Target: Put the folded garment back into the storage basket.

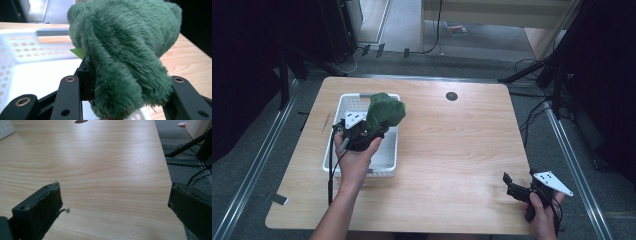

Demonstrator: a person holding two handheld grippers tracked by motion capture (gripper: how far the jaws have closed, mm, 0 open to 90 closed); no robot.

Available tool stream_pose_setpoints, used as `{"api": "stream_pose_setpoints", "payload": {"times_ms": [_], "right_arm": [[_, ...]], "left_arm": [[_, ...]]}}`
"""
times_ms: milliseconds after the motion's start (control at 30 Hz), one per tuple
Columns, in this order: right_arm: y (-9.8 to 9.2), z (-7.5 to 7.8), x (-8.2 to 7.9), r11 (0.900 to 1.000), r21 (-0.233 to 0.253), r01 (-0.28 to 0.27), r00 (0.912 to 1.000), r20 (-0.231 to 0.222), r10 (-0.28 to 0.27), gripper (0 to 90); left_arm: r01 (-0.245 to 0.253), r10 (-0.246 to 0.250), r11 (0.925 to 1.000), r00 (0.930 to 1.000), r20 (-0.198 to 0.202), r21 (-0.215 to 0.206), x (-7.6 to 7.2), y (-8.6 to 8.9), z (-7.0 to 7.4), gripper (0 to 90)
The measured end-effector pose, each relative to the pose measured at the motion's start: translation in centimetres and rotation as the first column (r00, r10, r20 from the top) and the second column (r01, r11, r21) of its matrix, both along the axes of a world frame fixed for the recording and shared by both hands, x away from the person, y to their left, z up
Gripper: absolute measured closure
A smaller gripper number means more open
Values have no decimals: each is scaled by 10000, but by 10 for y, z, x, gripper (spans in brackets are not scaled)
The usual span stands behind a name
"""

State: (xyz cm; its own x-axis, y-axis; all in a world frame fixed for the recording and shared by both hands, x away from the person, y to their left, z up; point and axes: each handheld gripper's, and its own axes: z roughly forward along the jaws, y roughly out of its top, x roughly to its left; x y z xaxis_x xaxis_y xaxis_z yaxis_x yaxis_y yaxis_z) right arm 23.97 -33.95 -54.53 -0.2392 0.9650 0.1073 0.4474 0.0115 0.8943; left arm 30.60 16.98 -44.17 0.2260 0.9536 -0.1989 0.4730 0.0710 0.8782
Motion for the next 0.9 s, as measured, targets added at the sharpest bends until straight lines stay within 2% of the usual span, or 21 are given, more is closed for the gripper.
{"api": "stream_pose_setpoints", "payload": {"times_ms": [67, 100, 133, 233, 400, 433, 533, 600, 667, 733, 767, 800, 833, 900], "right_arm": [[0, 0, 0, 10000, 2, 4, 10000, -1, -4, 0], [0, 0, 0, 10000, 1, -5, 10000, -3, 5, 0], [0, 0, 0, 10000, 1, -5, 10000, -3, 5, 0], [0, 0, 0, 10000, -9, 5, 10000, -4, -5, 0], [0, 0, 0, 10000, 16, 41, 10000, -31, -41, 0], [0, 0, 0, 10000, 20, 41, 10000, -30, -41, 0], [0, 0, 0, 10000, 9, 42, 10000, -36, -42, 0], [0, 0, 0, 10000, 26, 50, 10000, -38, -50, 0], [0, 0, 0, 10000, 24, 51, 10000, -39, -50, 0], [0, 0, 0, 10000, 20, 54, 10000, -29, -54, 0], [0, 0, 0, 10000, 20, 54, 10000, -29, -54, 0], [0, 0, 0, 10000, 21, 49, 10000, -27, -49, 0], [0, 0, 0, 10000, 35, 46, 10000, -30, -46, 0], [0, 0, 0, 10000, 38, 41, 10000, -27, -40, 0]], "left_arm": [[-182, 182, 9998, 9998, -66, -5, 1, 9, -1, 525], [-373, 375, 9993, 9992, -130, 92, 3, 17, -3, 525], [-373, 375, 9993, 9992, -130, 92, 3, 17, -3, 525], [-751, 760, 9967, 9967, -299, 291, 8, 33, -9, 524], [-1075, 1096, 9931, 9929, -470, 459, 14, 45, -15, 524], [-1144, 1169, 9926, 9908, -677, 398, 17, 48, -18, 525], [-1060, 1098, 9929, 9912, -738, 534, 20, 48, -21, 525], [-953, 1032, 9923, 9895, -1013, 795, 26, 47, -25, 524], [-937, 1037, 9912, 9887, -1086, 932, 28, 47, -27, 522], [-856, 1058, 9860, 9845, -1402, 1429, 35, 43, -32, 512], [-856, 1058, 9860, 9845, -1402, 1429, 35, 43, -32, 507], [-773, 1026, 9843, 9822, -1577, 1586, 37, 43, -33, 507], [-586, 930, 9822, 9771, -1913, 1783, 40, 42, -36, 501], [-510, 1001, 9767, 9675, -2322, 2086, 44, 41, -40, 485]]}}
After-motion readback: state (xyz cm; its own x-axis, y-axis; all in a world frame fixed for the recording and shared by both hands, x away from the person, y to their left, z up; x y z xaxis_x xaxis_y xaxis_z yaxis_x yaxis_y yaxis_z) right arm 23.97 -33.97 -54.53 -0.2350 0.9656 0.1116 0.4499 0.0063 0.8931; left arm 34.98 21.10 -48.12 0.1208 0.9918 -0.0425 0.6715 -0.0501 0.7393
